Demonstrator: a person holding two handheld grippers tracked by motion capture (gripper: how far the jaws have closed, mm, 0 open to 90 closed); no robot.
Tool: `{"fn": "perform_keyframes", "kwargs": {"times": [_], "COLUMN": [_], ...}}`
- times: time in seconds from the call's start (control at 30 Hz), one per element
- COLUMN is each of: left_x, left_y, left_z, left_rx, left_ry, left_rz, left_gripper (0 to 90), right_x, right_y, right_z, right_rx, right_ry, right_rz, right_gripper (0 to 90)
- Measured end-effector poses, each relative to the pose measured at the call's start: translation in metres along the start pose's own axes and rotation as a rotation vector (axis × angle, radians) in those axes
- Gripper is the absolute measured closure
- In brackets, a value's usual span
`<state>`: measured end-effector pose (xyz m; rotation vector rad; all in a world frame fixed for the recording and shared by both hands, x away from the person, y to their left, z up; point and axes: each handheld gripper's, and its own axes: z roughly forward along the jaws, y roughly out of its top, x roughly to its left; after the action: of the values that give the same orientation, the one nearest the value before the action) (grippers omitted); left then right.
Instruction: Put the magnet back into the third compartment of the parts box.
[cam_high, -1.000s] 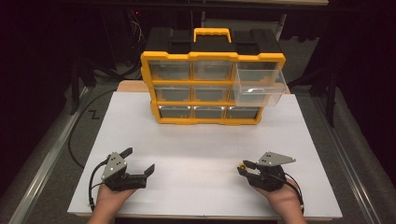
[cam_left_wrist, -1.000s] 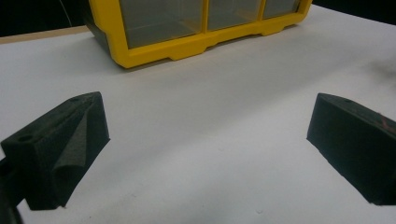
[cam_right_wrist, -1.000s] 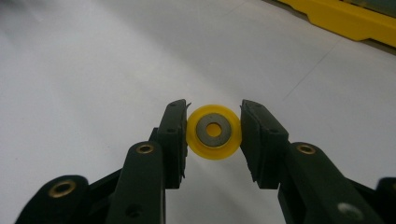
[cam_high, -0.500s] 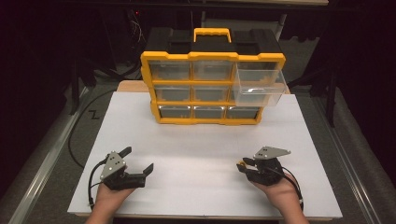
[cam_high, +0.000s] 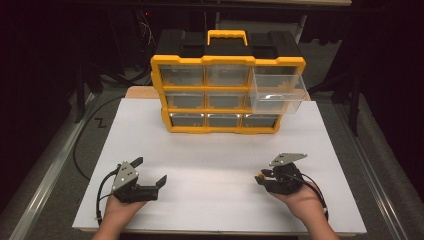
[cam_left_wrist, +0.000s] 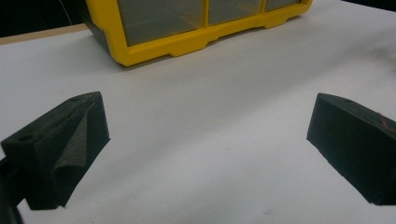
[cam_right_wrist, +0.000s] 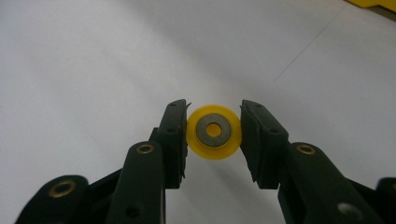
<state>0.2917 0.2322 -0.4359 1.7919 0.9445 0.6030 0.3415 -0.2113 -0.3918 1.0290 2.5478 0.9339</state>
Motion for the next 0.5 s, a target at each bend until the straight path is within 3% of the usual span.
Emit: {"fn": "perform_keyframes", "kwargs": {"times": [0.5], "left_x": [0.0006], "left_y": [0.0], "left_z": [-0.0016], "left_rx": [-0.014], "left_ry": [-0.014], "left_rz": [0.004], "left_gripper": [0.1], "right_x": [-0.006], "right_y": [0.0024], "right_z": [-0.0024], "right_rx": [0.094], "right_ry": [-0.003], "right_rz": [-0.036], "right_gripper": [65.2]}}
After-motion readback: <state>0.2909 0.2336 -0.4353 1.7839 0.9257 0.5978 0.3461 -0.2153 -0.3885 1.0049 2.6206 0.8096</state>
